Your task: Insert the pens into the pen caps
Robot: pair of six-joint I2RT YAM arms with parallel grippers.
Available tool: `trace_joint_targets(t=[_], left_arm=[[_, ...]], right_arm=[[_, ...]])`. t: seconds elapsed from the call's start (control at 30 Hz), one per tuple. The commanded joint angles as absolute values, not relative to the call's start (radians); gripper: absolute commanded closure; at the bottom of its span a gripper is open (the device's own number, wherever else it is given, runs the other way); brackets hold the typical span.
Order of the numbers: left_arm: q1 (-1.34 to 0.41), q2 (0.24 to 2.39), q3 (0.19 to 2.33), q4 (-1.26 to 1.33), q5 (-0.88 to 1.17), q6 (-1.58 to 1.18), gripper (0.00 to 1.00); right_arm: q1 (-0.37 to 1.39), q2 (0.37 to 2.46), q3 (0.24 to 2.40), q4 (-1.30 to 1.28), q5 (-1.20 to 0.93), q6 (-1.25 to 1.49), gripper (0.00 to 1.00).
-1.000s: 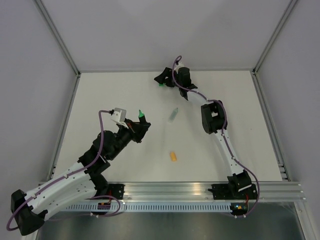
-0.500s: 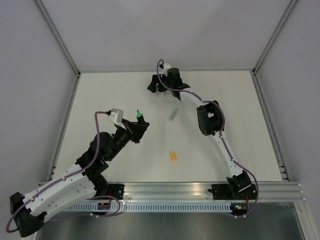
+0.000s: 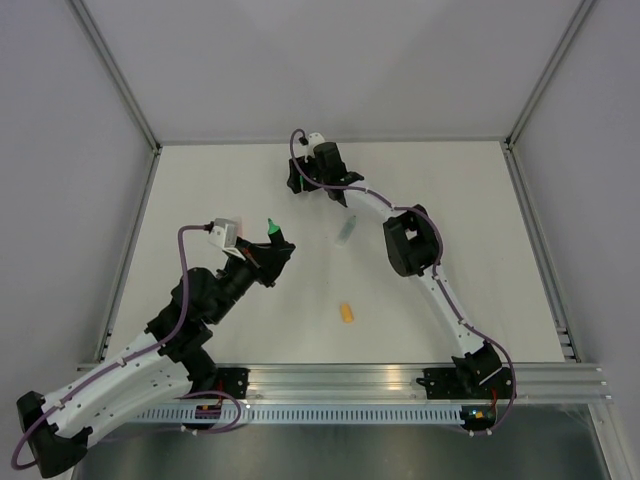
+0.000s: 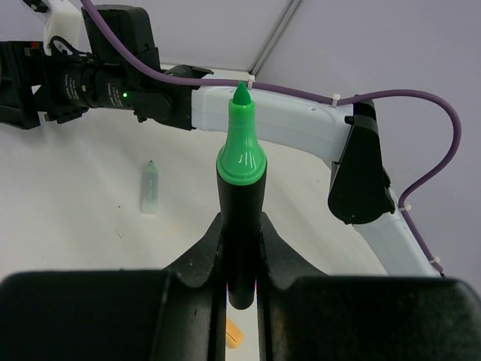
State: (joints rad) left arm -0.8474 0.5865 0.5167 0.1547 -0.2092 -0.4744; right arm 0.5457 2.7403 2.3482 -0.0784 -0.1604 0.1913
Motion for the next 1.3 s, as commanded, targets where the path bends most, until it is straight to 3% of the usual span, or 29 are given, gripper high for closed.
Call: trace_joint_targets(t=[0.0, 0.23, 0.5, 0.8, 1.03, 1.27], left_arm=[[-0.847, 0.574, 0.505, 0.155, -0.233, -0.5, 0.98], [-0.845, 0.572, 0.505, 0.153, -0.235, -0.503, 0.98], [-0.845, 0.558, 0.502, 0.15, -0.236, -0.506, 0.98], [-0.845, 0.555, 0.503, 0.15, -0.232, -0.509, 0.98], [-0.845, 0.555, 0.502, 0.149, -0.236, -0.508, 0.98], [-0.845, 0.565, 0.503, 0.149, -0.25, -0.502, 0.98]], right_arm=[[0.549, 2.717, 2.358, -0.166, -0.061, 0.241, 0.24], [0.551, 2.723, 2.358, -0.155, -0.026, 0.305, 0.28], [0.551, 2.729, 2.362, -0.156, -0.028, 0.313, 0.5], [0.555, 2.727, 2.362, -0.166, -0.032, 0.31, 0.65], [0.557, 2.704, 2.327, -0.155, -0.055, 0.293, 0.69], [0.555, 2.58, 2.113, -0.051, -0.09, 0.279, 0.71]])
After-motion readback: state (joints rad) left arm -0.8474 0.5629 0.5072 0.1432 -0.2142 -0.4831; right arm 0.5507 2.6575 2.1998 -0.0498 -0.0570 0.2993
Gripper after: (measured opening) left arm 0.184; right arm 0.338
